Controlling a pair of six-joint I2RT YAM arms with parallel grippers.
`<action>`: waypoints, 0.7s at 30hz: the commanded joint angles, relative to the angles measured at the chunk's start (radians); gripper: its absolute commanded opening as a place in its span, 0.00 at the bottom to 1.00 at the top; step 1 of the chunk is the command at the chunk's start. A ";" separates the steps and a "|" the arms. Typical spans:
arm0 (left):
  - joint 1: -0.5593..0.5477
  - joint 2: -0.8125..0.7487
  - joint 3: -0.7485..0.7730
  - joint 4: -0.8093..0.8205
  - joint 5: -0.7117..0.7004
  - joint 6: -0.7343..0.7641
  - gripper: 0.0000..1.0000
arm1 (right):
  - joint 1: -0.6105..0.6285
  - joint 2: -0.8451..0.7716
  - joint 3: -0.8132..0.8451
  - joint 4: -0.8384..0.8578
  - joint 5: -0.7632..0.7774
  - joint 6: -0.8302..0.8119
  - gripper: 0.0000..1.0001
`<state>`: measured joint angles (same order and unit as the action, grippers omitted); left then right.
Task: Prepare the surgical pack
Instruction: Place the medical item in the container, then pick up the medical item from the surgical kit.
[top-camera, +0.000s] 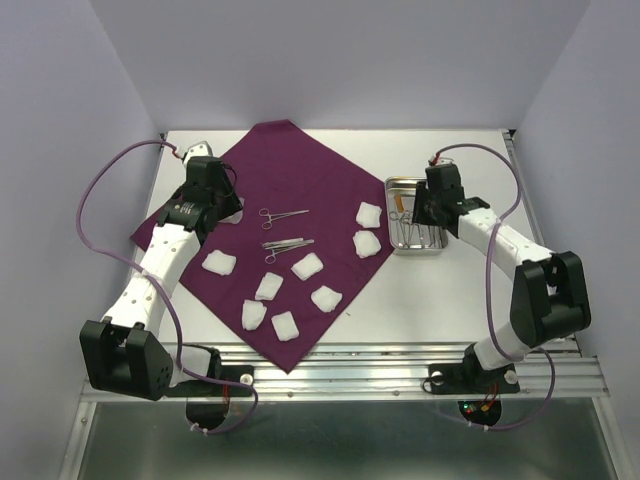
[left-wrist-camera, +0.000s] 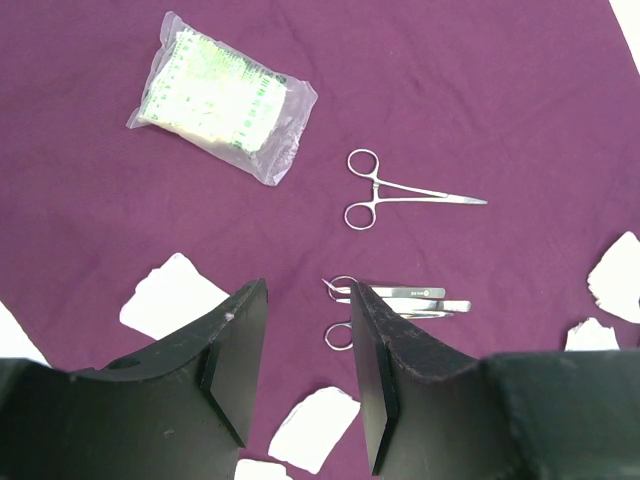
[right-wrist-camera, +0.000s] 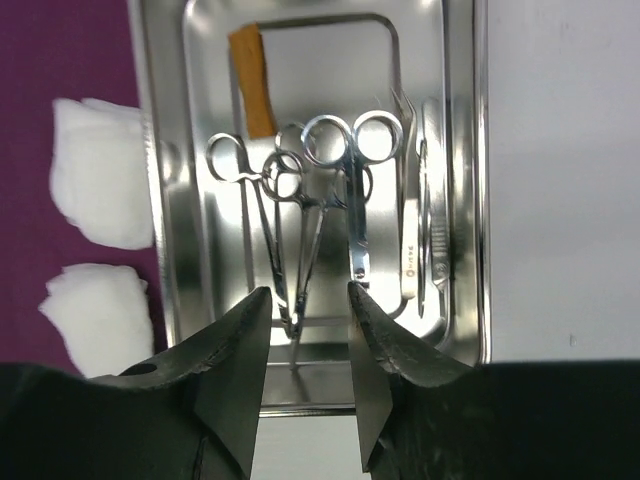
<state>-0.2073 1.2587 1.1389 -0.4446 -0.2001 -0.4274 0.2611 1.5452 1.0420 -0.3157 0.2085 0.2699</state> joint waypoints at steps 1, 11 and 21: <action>0.005 -0.028 0.007 0.035 -0.013 0.007 0.50 | 0.027 -0.037 0.091 -0.005 -0.058 0.025 0.42; 0.006 -0.022 0.018 0.021 -0.027 0.007 0.50 | 0.351 0.186 0.348 -0.046 0.019 -0.006 0.47; 0.058 -0.053 0.016 -0.002 -0.022 0.009 0.50 | 0.455 0.578 0.754 -0.077 -0.080 -0.204 0.55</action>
<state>-0.1745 1.2572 1.1389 -0.4423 -0.2073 -0.4278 0.7280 2.0487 1.6566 -0.3893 0.1734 0.1600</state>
